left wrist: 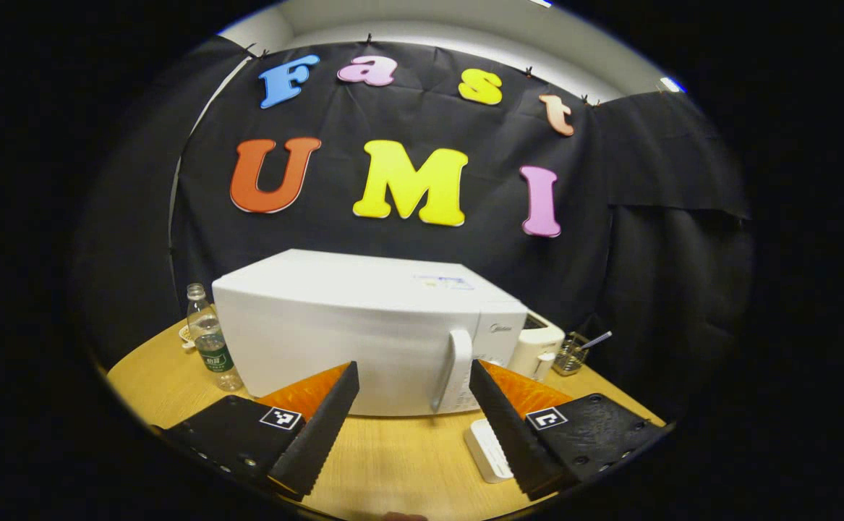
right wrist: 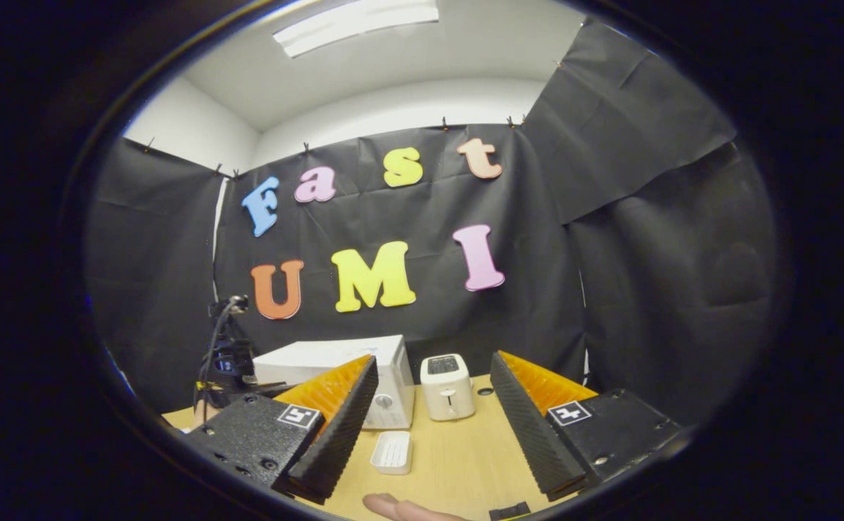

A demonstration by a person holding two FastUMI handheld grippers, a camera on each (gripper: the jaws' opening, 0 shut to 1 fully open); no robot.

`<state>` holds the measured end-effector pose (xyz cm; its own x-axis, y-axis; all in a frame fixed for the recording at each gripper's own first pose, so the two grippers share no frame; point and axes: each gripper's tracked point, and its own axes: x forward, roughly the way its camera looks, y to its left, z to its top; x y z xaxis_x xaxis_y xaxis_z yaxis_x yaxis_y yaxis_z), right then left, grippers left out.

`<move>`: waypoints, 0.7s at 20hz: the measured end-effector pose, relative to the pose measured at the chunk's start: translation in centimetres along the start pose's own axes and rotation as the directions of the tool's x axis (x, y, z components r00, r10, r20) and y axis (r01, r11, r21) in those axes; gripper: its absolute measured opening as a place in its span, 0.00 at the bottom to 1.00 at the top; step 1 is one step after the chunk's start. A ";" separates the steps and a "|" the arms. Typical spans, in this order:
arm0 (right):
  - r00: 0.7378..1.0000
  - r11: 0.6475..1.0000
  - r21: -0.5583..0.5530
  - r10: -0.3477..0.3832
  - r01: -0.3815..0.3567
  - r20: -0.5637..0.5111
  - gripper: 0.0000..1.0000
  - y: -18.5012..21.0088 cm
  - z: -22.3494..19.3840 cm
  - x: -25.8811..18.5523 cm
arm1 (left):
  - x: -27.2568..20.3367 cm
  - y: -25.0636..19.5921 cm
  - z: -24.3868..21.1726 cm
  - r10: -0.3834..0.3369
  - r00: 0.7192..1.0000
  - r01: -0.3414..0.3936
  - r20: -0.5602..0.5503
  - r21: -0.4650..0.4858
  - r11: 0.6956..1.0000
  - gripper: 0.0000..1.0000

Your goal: Open the microwave oven with the left hand, put the food in, and close the microwave oven.

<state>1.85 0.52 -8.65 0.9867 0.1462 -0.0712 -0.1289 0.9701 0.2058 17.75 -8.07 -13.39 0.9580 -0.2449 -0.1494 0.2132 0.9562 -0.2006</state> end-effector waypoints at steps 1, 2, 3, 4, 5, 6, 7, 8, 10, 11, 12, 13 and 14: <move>1.000 1.000 -0.002 -0.012 0.012 -0.002 0.99 -0.3 0.0 -0.3 | -1.8 -0.2 1.6 0.006 0.999 -0.006 0.037 0.009 1.000 0.93; 1.000 1.000 0.001 -0.027 0.027 0.000 0.99 -0.5 0.1 -0.7 | -3.8 0.1 3.0 0.026 0.997 -0.028 0.067 0.025 0.999 0.93; 0.999 0.999 0.004 -0.035 0.035 0.001 0.99 -0.7 0.2 -1.1 | -5.6 0.3 4.0 0.051 0.995 -0.054 0.085 0.040 0.998 0.93; 0.999 0.999 0.008 -0.039 0.039 0.001 0.99 -0.7 0.2 -1.5 | -7.3 0.2 5.0 0.063 0.993 -0.069 0.095 0.061 0.996 0.93; 0.999 0.999 0.012 -0.043 0.043 0.003 0.99 -0.7 0.4 -1.8 | -8.9 0.0 6.0 0.070 0.991 -0.079 0.112 0.077 0.994 0.93; 0.999 0.999 0.016 -0.047 0.047 0.006 0.99 -0.7 0.5 -2.2 | -10.4 -0.1 6.9 0.073 0.989 -0.085 0.127 0.090 0.992 0.93; 0.999 0.999 0.016 -0.048 0.048 0.010 0.99 -0.6 0.8 -2.4 | -11.7 -0.3 7.7 0.071 0.988 -0.085 0.136 0.098 0.992 0.93; 0.999 0.999 0.012 -0.048 0.048 0.011 0.99 -0.6 1.0 -2.6 | -13.0 -0.4 8.4 0.069 0.987 -0.086 0.148 0.107 0.991 0.93; 0.999 0.999 0.001 -0.044 0.044 0.024 0.99 -0.1 1.8 -2.9 | -15.2 -0.8 9.2 0.055 0.986 -0.076 0.156 0.132 0.988 0.93; 0.999 0.999 -0.005 -0.039 0.039 0.032 0.99 0.2 2.2 -3.1 | -16.1 -0.8 9.3 0.055 0.986 -0.076 0.156 0.135 0.988 0.93; 0.999 0.999 -0.011 -0.035 0.035 0.037 0.99 0.6 2.4 -3.4 | -17.0 -1.0 9.4 0.046 0.987 -0.067 0.155 0.131 0.989 0.93; 0.999 0.999 -0.016 -0.030 0.031 0.040 0.99 0.9 2.7 -3.7 | -18.0 -1.2 9.3 0.039 0.987 -0.059 0.154 0.125 0.990 0.93; 0.999 1.000 -0.018 -0.023 0.024 0.046 0.99 1.3 2.9 -4.1 | -19.0 -1.1 8.7 0.038 0.989 -0.055 0.144 0.118 0.991 0.93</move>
<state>-2.04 0.58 -5.25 0.9929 0.1148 -0.0310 -0.1071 0.9766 0.1868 0.95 -3.10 -1.86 0.9830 -0.1830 -0.0159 0.1813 0.9805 -0.0764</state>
